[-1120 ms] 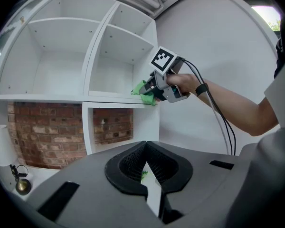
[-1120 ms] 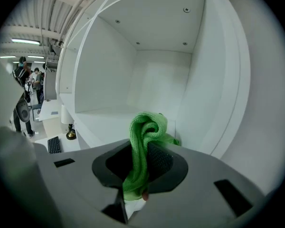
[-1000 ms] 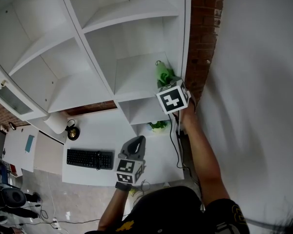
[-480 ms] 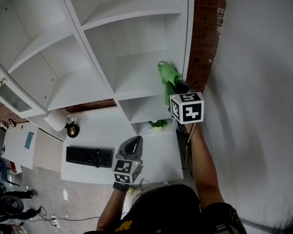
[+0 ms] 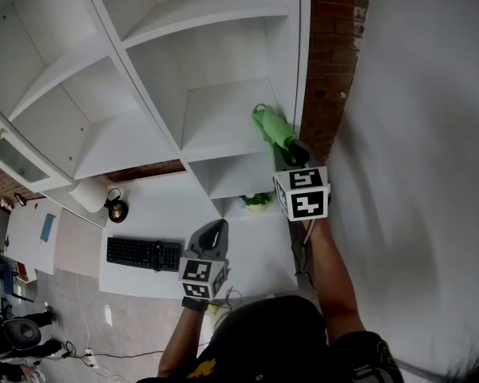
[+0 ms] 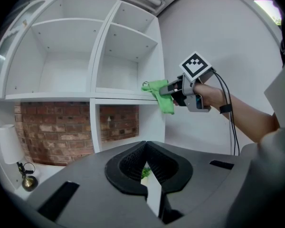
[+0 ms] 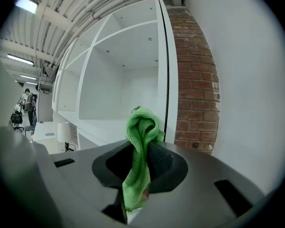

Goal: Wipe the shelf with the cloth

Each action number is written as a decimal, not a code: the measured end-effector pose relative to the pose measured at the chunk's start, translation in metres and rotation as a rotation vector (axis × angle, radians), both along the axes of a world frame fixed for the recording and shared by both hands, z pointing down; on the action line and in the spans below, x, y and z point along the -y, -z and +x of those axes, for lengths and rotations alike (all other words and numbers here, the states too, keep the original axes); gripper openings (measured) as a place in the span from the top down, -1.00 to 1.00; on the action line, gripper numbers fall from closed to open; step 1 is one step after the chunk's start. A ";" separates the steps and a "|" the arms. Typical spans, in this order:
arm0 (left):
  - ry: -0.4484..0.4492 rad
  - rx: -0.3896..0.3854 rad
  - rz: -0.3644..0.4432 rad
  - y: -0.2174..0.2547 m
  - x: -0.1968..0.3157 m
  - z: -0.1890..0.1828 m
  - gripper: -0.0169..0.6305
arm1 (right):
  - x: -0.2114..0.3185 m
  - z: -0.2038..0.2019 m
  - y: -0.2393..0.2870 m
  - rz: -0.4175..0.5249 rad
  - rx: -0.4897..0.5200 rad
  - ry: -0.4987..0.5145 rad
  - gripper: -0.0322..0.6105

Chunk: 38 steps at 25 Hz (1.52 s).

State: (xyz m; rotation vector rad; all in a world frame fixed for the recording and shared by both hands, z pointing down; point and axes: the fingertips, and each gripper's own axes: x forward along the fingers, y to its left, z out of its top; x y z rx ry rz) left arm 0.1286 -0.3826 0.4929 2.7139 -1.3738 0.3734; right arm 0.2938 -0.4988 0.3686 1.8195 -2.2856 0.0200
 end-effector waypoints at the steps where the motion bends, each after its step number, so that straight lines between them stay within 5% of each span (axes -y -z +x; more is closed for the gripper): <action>1: 0.005 -0.002 -0.003 -0.002 0.001 0.000 0.90 | -0.001 0.002 -0.003 -0.001 -0.001 0.001 0.71; 11: 0.005 -0.018 -0.044 -0.024 -0.013 0.009 0.90 | -0.036 0.030 -0.080 -0.139 -0.048 -0.038 0.71; 16: 0.024 -0.010 -0.036 -0.028 -0.019 0.004 0.90 | -0.072 0.028 -0.097 -0.098 -0.074 -0.018 0.71; 18: 0.044 -0.012 -0.035 -0.032 -0.021 0.000 0.90 | -0.087 0.017 -0.095 -0.055 -0.010 0.043 0.71; 22: 0.096 -0.016 -0.044 -0.042 -0.027 -0.013 0.90 | -0.108 -0.016 -0.107 -0.059 0.329 0.252 0.71; 24: 0.103 -0.017 -0.043 -0.043 -0.027 -0.020 0.90 | -0.111 -0.025 -0.118 -0.076 0.371 0.257 0.71; 30: 0.231 0.001 -0.077 -0.037 -0.035 -0.070 0.90 | -0.114 -0.074 -0.128 -0.092 0.185 0.322 0.70; 38: 0.343 0.005 -0.058 -0.023 -0.073 -0.164 0.90 | -0.146 -0.177 -0.147 -0.122 0.110 0.461 0.70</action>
